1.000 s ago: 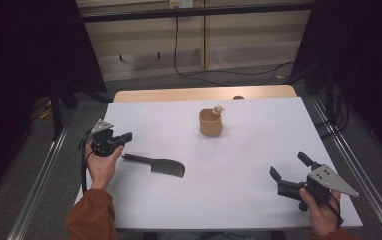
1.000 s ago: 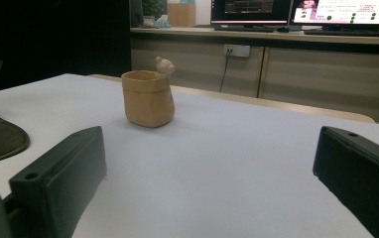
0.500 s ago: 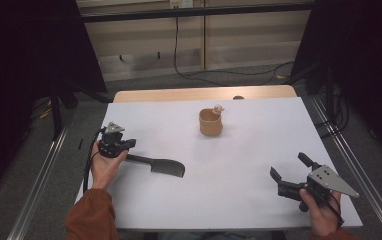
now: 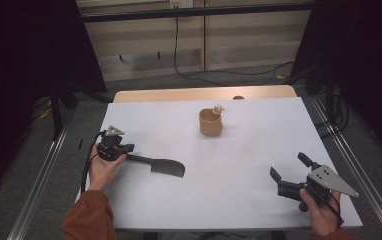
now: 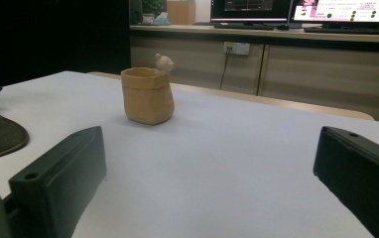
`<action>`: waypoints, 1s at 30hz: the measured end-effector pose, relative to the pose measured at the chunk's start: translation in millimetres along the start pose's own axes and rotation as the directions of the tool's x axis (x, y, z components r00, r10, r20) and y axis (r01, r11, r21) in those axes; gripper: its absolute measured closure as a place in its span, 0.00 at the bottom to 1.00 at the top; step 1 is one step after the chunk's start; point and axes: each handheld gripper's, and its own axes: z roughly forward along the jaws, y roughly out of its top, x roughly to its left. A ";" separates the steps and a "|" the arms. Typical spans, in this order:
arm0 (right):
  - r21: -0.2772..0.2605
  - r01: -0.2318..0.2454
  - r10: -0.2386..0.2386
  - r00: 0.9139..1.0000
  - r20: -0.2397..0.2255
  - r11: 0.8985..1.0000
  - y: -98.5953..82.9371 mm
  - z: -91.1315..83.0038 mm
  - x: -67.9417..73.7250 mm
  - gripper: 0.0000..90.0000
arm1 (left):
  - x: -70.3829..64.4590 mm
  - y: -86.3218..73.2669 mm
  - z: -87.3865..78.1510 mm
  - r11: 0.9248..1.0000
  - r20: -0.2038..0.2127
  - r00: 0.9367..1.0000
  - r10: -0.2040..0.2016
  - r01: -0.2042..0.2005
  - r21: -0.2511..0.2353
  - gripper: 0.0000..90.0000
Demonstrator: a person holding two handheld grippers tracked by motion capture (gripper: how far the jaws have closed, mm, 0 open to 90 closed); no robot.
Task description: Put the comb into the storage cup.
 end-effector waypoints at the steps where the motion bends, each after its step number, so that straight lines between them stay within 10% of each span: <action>1: 0.000 0.000 0.000 1.000 -0.001 1.000 0.0 0.0 0.0 0.00 | 0.1 -1.3 1.1 1.000 0.000 1.000 0.002 -0.002 0.003 1.00; 30: -0.004 -0.005 0.005 1.000 -0.012 1.000 0.1 -0.6 0.8 0.00 | 2.7 -9.1 6.9 0.996 -0.002 0.999 0.043 -0.043 0.072 1.00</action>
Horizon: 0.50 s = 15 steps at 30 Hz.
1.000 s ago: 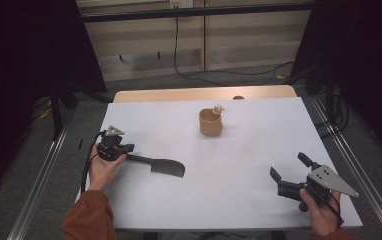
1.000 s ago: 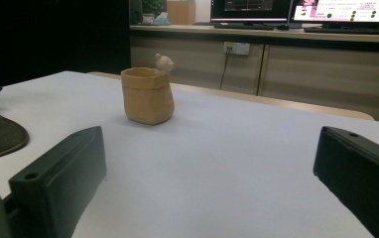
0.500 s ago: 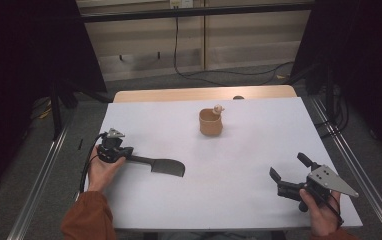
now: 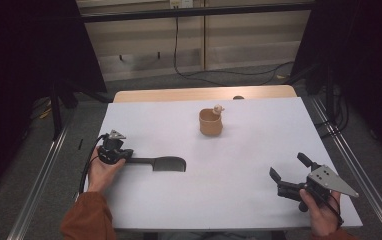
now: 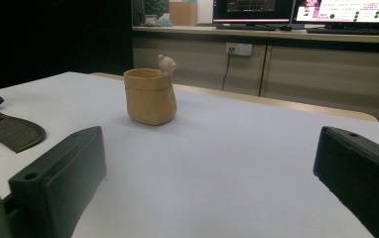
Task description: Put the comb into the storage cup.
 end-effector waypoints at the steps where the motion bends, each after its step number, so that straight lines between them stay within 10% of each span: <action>1: 0.000 0.000 0.000 1.000 0.000 1.000 0.0 0.0 0.0 0.00 | 0.0 0.0 0.0 1.000 0.000 1.000 0.000 0.000 0.000 1.00; 15: 0.003 0.003 -0.003 1.000 -0.003 1.000 -0.1 0.0 0.5 0.00 | -3.7 -2.3 -3.1 1.000 0.005 1.000 0.010 -0.010 0.018 1.00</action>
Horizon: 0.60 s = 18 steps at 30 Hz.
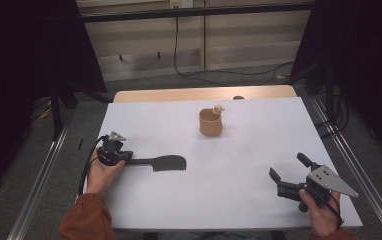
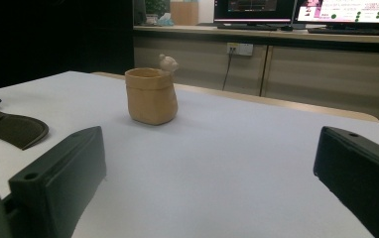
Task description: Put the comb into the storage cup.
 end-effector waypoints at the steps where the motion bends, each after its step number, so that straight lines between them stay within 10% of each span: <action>1: 0.000 -0.001 0.001 1.000 0.002 1.000 0.0 0.0 0.1 0.00 | -0.1 -0.1 -0.3 1.000 0.000 1.000 0.001 -0.001 0.002 1.00; 18: -0.001 0.000 0.000 1.000 0.000 1.000 0.0 0.2 0.0 0.00 | 5.1 -3.4 -5.4 1.000 -0.026 0.999 -0.025 0.025 -0.005 1.00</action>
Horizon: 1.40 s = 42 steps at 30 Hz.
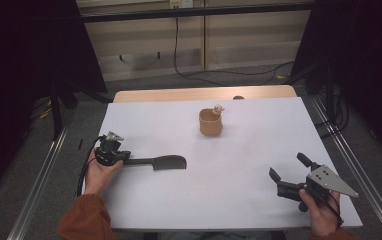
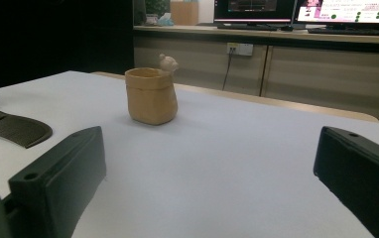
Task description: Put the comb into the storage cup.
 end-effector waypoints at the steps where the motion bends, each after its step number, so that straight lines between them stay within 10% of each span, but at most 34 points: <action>1: 0.001 0.002 -0.002 1.000 -0.001 1.000 0.0 0.1 -0.1 0.00 | 1.4 -1.0 -1.3 1.000 -0.002 1.000 -0.012 0.012 -0.001 1.00; 42: -0.001 0.006 -0.006 1.000 -0.006 1.000 0.4 0.4 0.1 0.00 | -1.7 -9.3 -11.3 0.997 0.082 0.997 0.012 -0.017 0.070 1.00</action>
